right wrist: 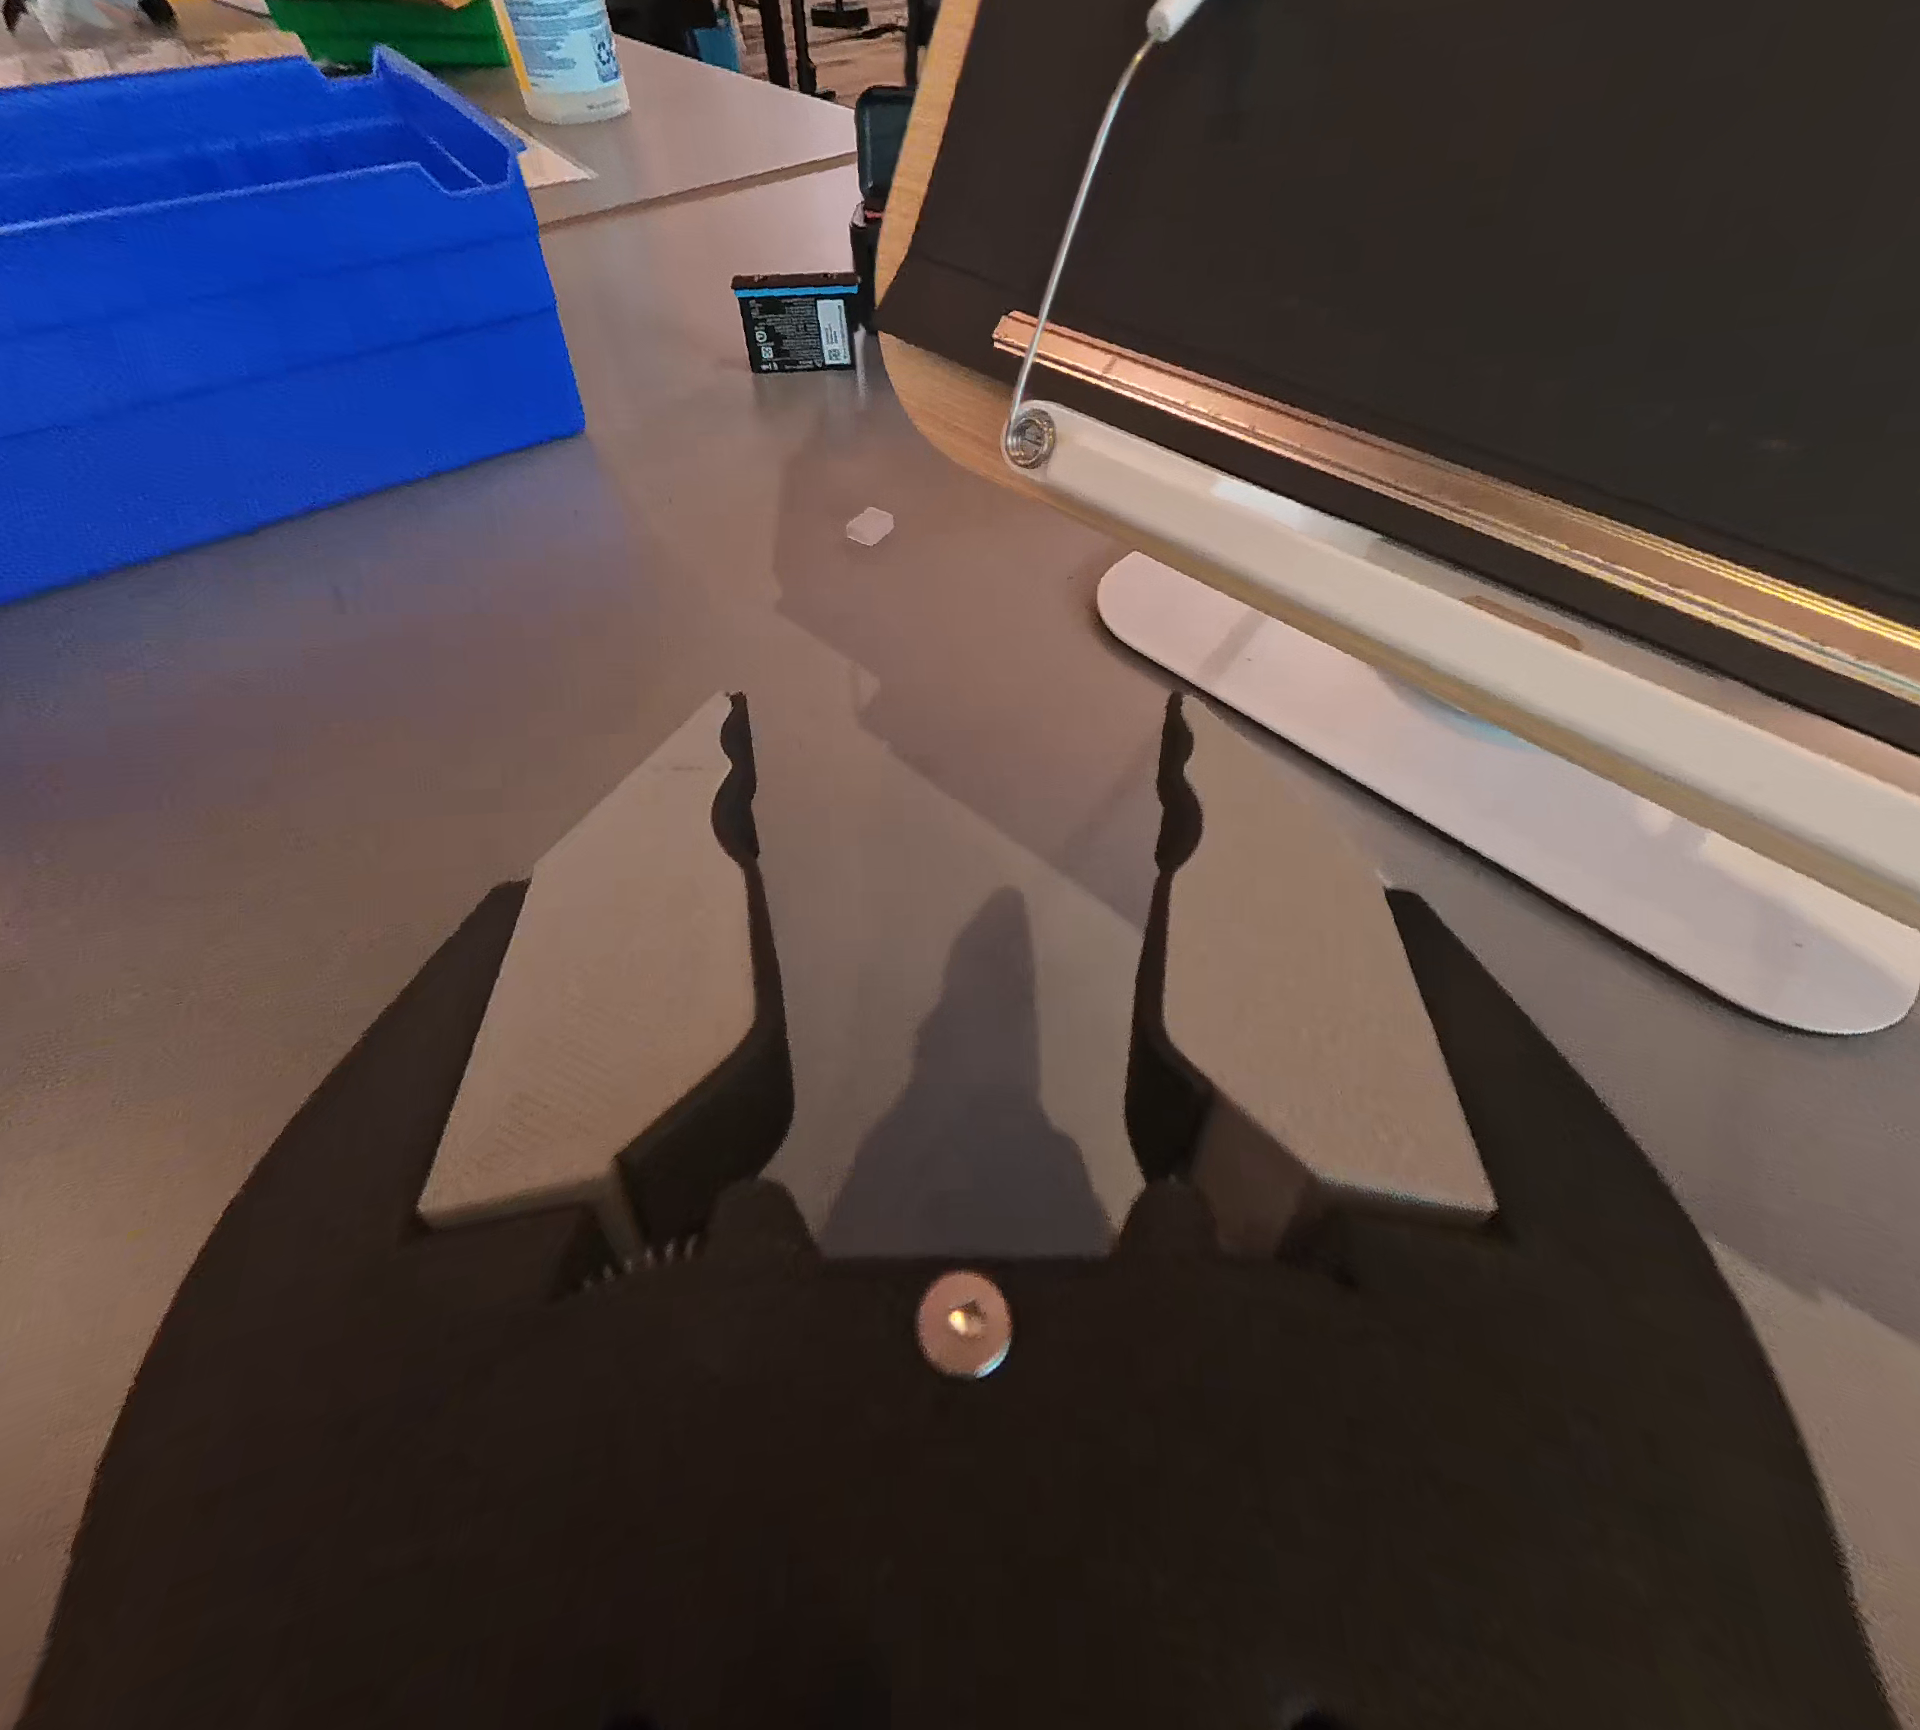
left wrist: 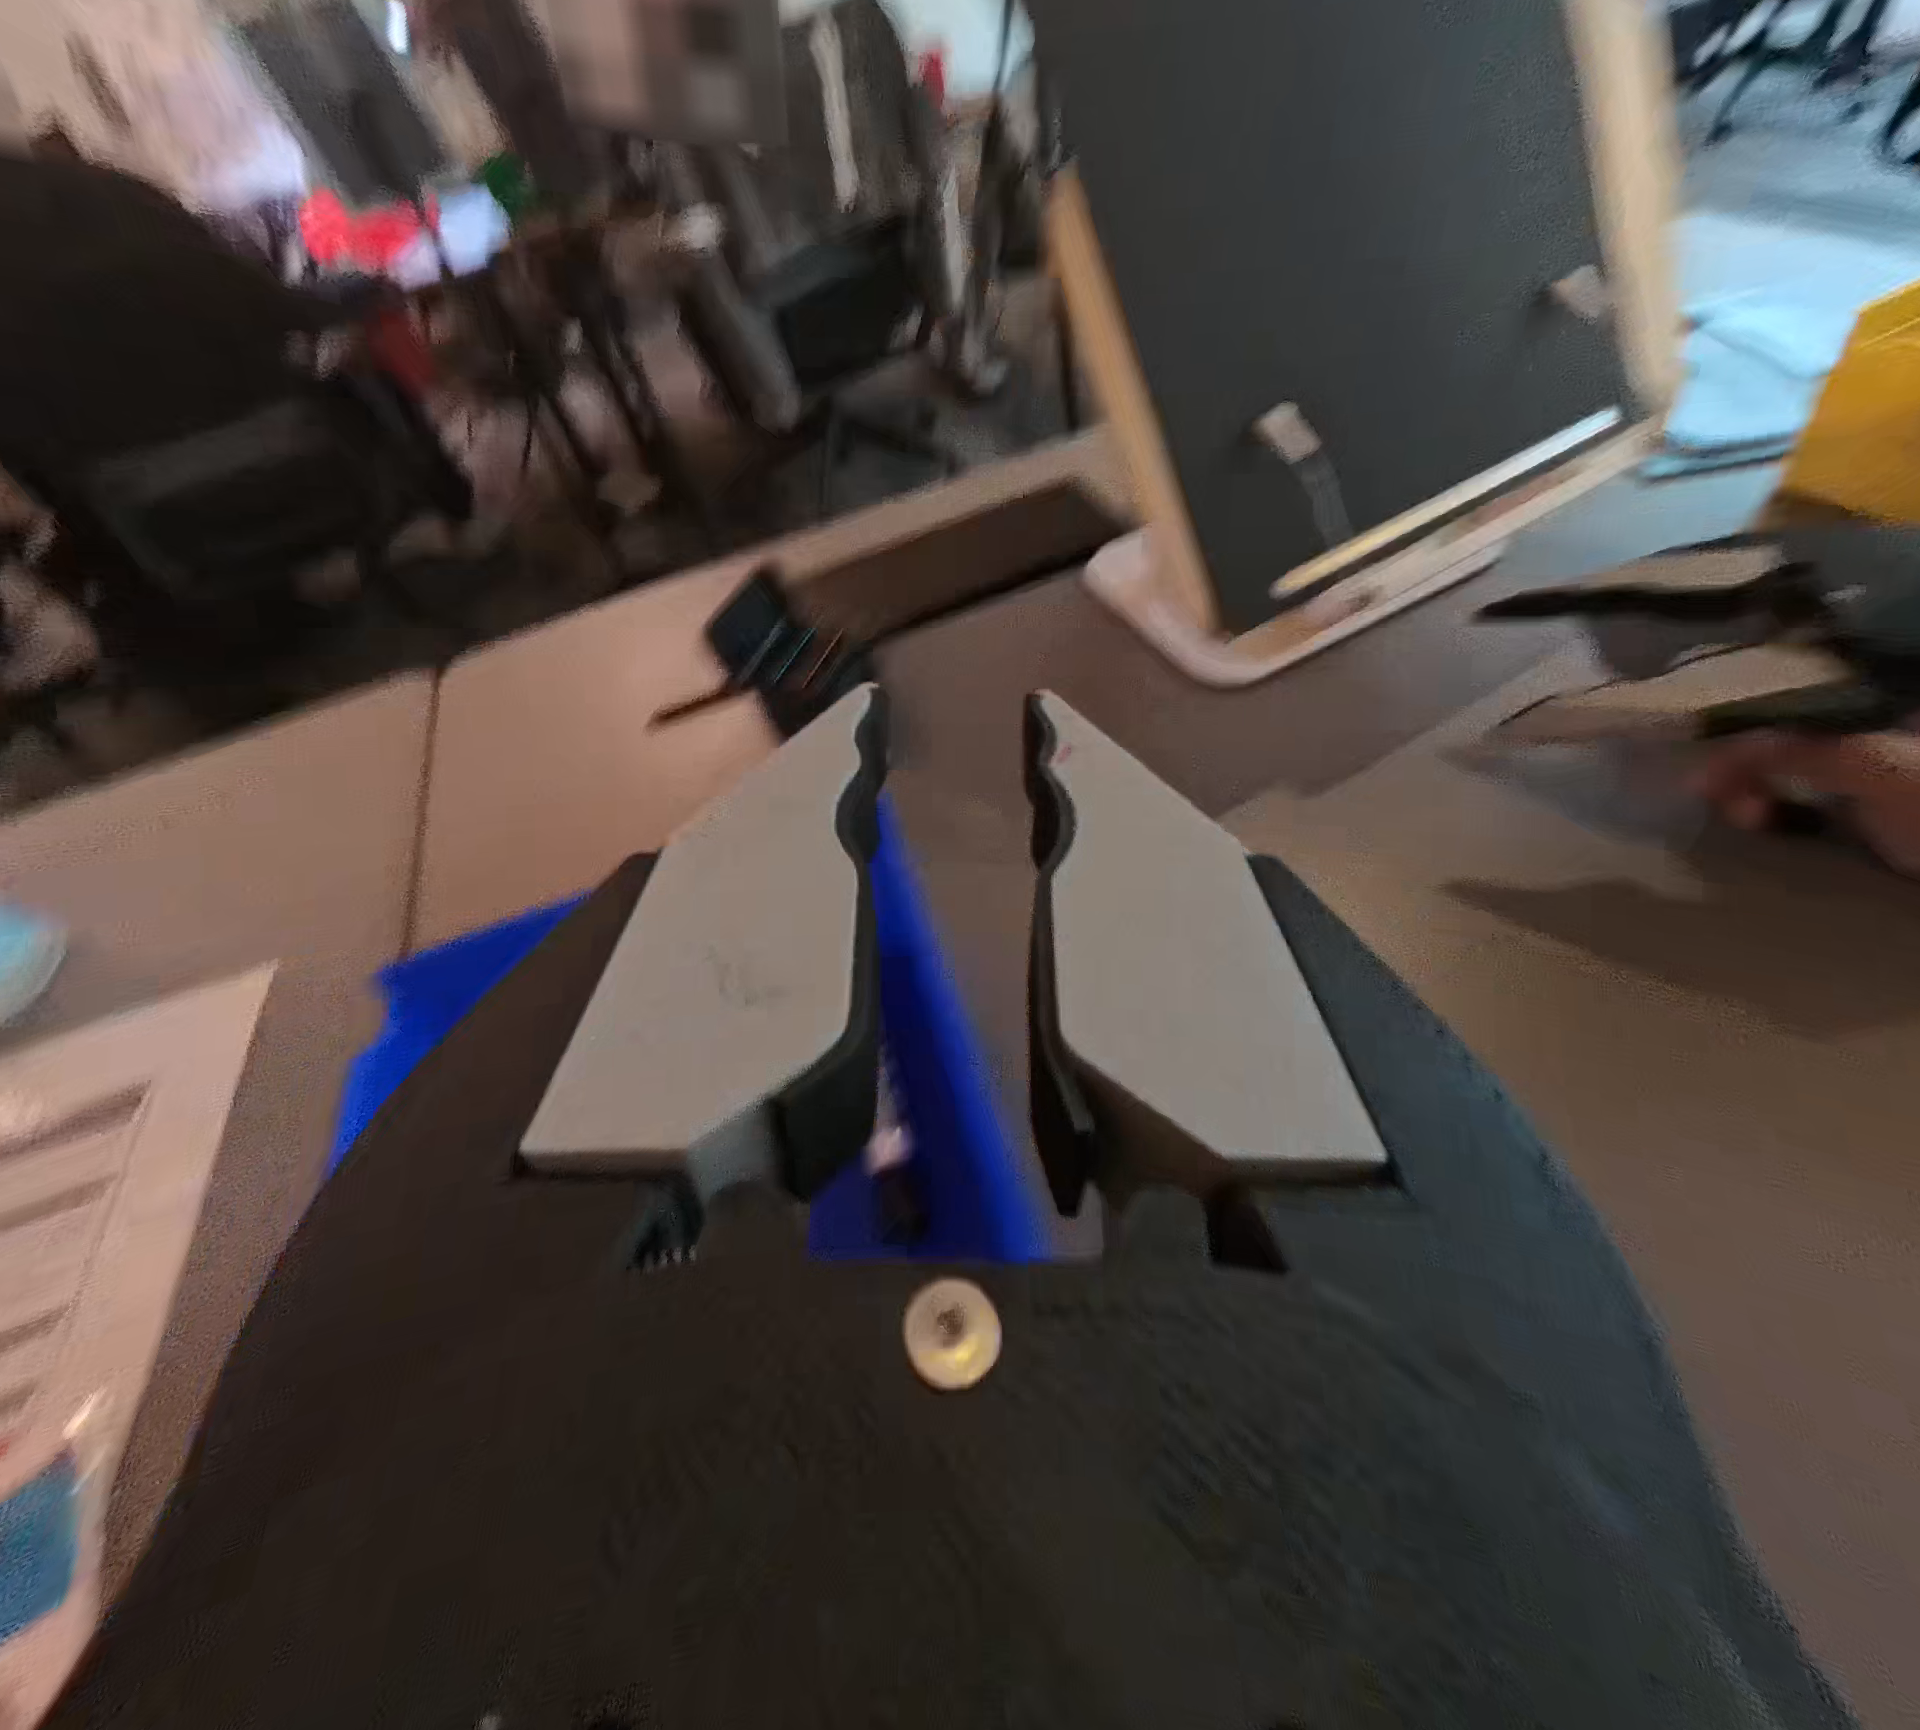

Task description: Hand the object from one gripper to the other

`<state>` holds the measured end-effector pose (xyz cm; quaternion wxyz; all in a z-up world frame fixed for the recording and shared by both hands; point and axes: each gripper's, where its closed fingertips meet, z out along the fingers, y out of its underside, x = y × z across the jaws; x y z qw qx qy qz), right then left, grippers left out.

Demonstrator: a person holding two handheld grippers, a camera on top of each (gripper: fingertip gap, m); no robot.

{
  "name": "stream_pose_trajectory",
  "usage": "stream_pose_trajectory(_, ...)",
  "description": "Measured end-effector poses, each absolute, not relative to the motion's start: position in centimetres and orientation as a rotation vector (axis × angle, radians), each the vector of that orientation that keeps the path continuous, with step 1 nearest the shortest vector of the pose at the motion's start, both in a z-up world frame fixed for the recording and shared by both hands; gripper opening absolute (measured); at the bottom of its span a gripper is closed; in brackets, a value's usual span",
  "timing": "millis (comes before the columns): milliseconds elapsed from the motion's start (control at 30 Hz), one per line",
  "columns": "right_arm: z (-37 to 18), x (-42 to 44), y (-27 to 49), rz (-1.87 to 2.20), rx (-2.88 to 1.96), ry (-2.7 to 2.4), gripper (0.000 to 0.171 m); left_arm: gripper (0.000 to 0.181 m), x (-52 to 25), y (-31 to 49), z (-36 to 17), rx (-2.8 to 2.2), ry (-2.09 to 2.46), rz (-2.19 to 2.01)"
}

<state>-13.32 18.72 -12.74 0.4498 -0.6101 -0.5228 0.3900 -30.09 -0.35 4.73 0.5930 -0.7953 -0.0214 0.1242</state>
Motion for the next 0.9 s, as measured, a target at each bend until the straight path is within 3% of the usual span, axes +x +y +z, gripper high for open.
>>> stream_pose_trajectory(67, -12.9, -13.4, 18.8, 0.978, -1.522, -1.294, 0.074, 0.036, -36.0, -1.9, 1.2, -2.054, -0.155, 0.268)
stream_pose_trajectory(167, -13.0, -13.6, 18.6, 0.988, -1.526, -1.307, 0.074, 0.033, -41.8, -3.6, -6.1, -2.306, -0.292, 0.237)
stream_pose_trajectory(300, -13.0, -13.8, 18.2, 0.982, -1.513, -1.328, 0.074, 0.036, -44.7, -4.7, -14.7, -2.595, -0.308, 0.272)
stream_pose_trajectory(433, -13.0, -13.9, 17.9, 0.991, -1.498, -1.342, 0.074, 0.034, -45.2, -4.8, -19.4, -2.742, -0.336, 0.221)
stream_pose_trajectory(567, -13.0, -13.9, 18.0, 1.019, -1.514, -1.341, 0.074, 0.013, -43.8, -3.8, -19.5, -2.7, -0.346, 0.087)
stream_pose_trajectory(700, -13.0, -13.8, 18.0, 1.053, -1.525, -1.334, 0.073, 0.002, -45.2, -4.8, -17.8, -2.756, -0.201, 0.361)
stream_pose_trajectory(900, -12.4, -13.5, 17.0, 1.122, -1.472, -1.361, 0.07, 0.0, -44.4, -1.3, -2.2, -2.314, -0.058, 0.778)
